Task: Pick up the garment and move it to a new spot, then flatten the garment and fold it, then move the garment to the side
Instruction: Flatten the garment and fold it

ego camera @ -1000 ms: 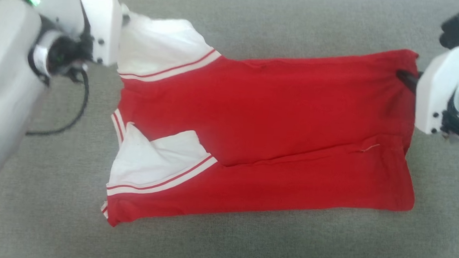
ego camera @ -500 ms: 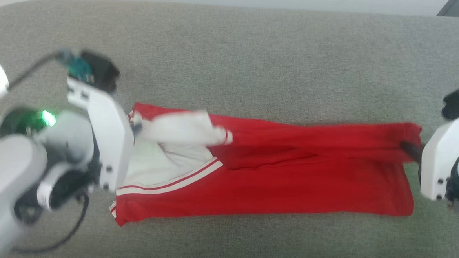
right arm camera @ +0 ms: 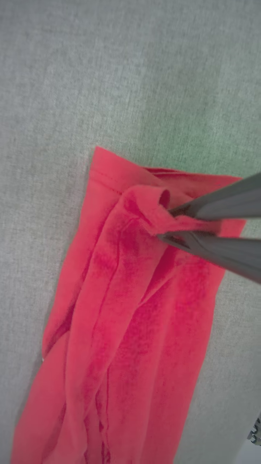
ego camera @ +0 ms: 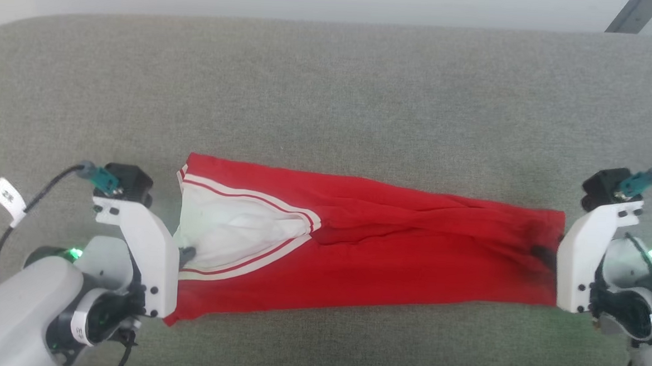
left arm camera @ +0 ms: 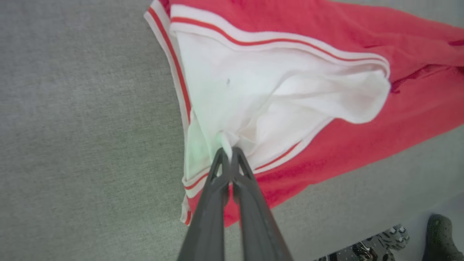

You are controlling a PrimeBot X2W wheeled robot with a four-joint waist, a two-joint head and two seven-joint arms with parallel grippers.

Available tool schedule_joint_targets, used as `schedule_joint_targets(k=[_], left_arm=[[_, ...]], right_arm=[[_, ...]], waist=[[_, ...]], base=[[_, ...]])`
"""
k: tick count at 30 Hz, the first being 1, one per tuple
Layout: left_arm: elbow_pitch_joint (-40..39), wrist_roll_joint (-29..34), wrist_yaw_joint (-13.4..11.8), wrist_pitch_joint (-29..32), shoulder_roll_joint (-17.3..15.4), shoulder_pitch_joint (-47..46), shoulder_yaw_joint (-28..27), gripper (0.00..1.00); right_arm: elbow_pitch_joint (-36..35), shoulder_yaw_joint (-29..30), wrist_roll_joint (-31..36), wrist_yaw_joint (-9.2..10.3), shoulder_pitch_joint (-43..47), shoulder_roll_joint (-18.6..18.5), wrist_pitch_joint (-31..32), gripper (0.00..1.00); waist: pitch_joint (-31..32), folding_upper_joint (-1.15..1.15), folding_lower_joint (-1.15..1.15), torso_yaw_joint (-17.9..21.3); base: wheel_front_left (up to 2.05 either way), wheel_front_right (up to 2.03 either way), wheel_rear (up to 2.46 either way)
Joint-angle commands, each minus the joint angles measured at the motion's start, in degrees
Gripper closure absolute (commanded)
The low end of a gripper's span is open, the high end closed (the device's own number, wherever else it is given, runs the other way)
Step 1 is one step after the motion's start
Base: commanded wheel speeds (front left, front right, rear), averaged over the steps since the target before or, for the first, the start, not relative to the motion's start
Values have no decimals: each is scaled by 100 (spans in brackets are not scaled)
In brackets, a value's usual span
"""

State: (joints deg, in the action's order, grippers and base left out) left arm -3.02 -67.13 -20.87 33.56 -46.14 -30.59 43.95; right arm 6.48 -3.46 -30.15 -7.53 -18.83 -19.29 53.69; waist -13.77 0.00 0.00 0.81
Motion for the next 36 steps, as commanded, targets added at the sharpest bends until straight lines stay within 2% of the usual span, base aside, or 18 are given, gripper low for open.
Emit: schedule_joint_targets(k=[1, 8, 15, 21, 22, 27, 31, 34, 36], left_arm=[[58, 2, 46, -85, 40, 97, -16, 0], [243, -87, 279, -859, 211, 452, -263, 0], [177, 164, 524, -2183, 205, 979, -617, 0], [231, 404, 521, -3544, 237, 1511, -1016, 0], [231, 404, 521, -3544, 237, 1511, -1016, 0], [344, 404, 502, -4430, 315, 1984, -1351, 0], [410, 565, 653, -4788, 413, 2267, -1622, 0], [480, 612, 752, -4863, 639, 2486, -1978, 0], [486, 822, 922, -4879, 817, 2590, -2264, 0]], right_arm=[[20, 2, -66, 9, -13, 47, -58, 0], [6, 64, -227, 9, 143, 71, -292, 0], [-8, 323, -254, 9, 323, 54, -387, 0], [87, 705, -192, 9, 408, -26, -419, 0], [87, 705, -192, 9, 408, -26, -419, 0], [278, 941, -168, 9, 417, -148, -424, 0], [481, 1019, -221, 9, 385, -162, -452, 0], [737, 971, -327, 7, 363, -196, -442, 0], [891, 857, -360, 7, 321, -265, -420, 0]], waist=[[68, 0, 0, 12], [345, 0, 0, -21], [537, 0, 0, -90], [592, 0, 0, -195], [592, 0, 0, -195], [563, 0, 0, -315], [525, 0, 0, -435], [487, 0, 0, -554], [457, 0, 0, -628]], base=[[0, 0, 0], [0, 0, 0], [0, 0, 0], [0, 0, 0], [0, 0, 0], [0, 0, 0], [0, 0, 0], [0, 0, 0], [0, 0, 0]])
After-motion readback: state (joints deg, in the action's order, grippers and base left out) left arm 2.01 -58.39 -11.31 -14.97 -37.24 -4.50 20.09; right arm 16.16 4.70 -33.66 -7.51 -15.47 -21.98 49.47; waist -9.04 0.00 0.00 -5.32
